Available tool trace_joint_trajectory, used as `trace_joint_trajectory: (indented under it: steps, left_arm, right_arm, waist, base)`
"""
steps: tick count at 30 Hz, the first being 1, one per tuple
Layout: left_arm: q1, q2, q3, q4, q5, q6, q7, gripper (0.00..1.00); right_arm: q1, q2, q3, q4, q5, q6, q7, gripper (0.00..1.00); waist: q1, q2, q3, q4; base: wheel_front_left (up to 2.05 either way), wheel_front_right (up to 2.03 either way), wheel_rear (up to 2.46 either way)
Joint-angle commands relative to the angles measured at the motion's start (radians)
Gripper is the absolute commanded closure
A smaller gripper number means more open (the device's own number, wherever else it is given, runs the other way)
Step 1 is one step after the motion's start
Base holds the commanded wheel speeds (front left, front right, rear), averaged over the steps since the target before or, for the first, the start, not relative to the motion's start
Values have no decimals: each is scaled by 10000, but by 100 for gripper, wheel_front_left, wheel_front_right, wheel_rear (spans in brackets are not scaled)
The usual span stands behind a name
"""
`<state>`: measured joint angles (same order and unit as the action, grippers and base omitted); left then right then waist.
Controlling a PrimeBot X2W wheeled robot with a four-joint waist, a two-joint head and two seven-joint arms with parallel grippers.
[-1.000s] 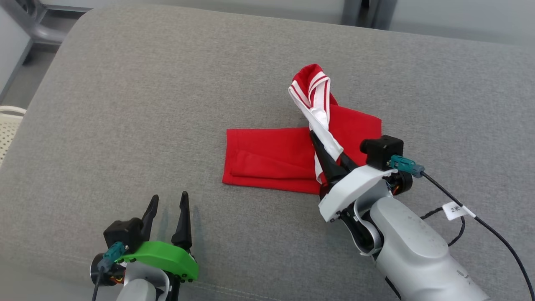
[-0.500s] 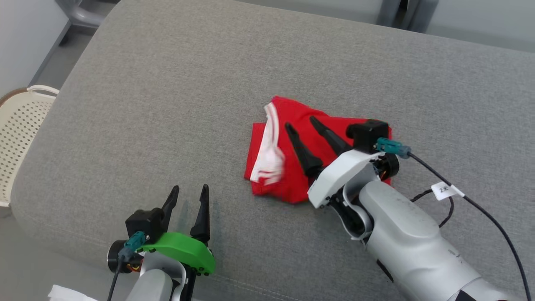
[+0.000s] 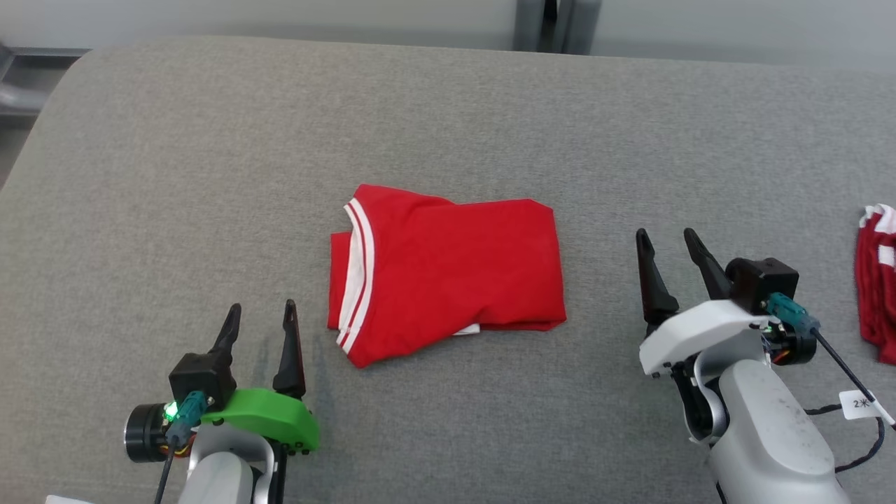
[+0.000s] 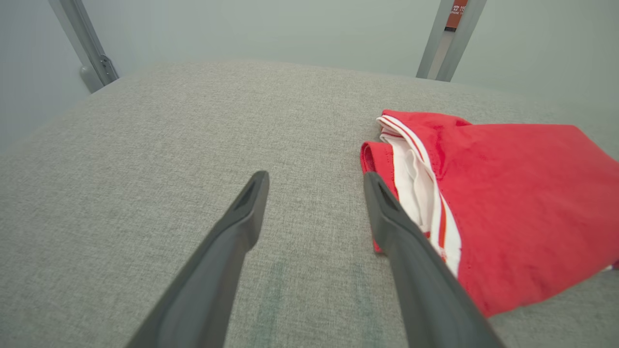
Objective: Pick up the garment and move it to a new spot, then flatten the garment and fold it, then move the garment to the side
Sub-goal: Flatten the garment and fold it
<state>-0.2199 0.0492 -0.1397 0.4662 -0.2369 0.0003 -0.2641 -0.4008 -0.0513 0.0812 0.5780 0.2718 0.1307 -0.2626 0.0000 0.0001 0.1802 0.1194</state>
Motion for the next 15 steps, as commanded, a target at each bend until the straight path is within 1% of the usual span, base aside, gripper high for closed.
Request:
trace_joint_trajectory:
  steps: [1, 5, 7, 9, 15]
  left_arm:
    - [223, 40, 185, -88, 237, 69, 8, 0]
    - [606, 39, 625, -278, 465, 59, 8, 0]
    - [853, 36, 787, -362, 529, 48, 8, 0]
    - [1133, 45, 1020, -404, 363, 128, 8, 0]
    - [1686, 40, 1260, -457, 514, 57, 8, 0]
  right_arm:
    - [302, -1, -179, -148, -200, -3, -23, 0]
    - [950, -12, -506, -426, -534, -3, -23, 0]
    - [1232, -1, -465, -555, -698, -3, -23, 0]
    - [1556, -4, -427, -725, -949, -3, -23, 0]
    - [2218, -11, -240, -928, -1012, -3, -23, 0]
  waist:
    - [0, -1, -322, -731]
    - [0, -1, -577, -1101]
    - [0, -1, -740, -1235]
    - [0, -1, -888, -1353]
    - [0, -1, -1305, -1497]
  base:
    - [0, 0, 0]
    - [0, 0, 0]
    - [0, 0, 0]
    - [0, 0, 0]
    - [0, 0, 0]
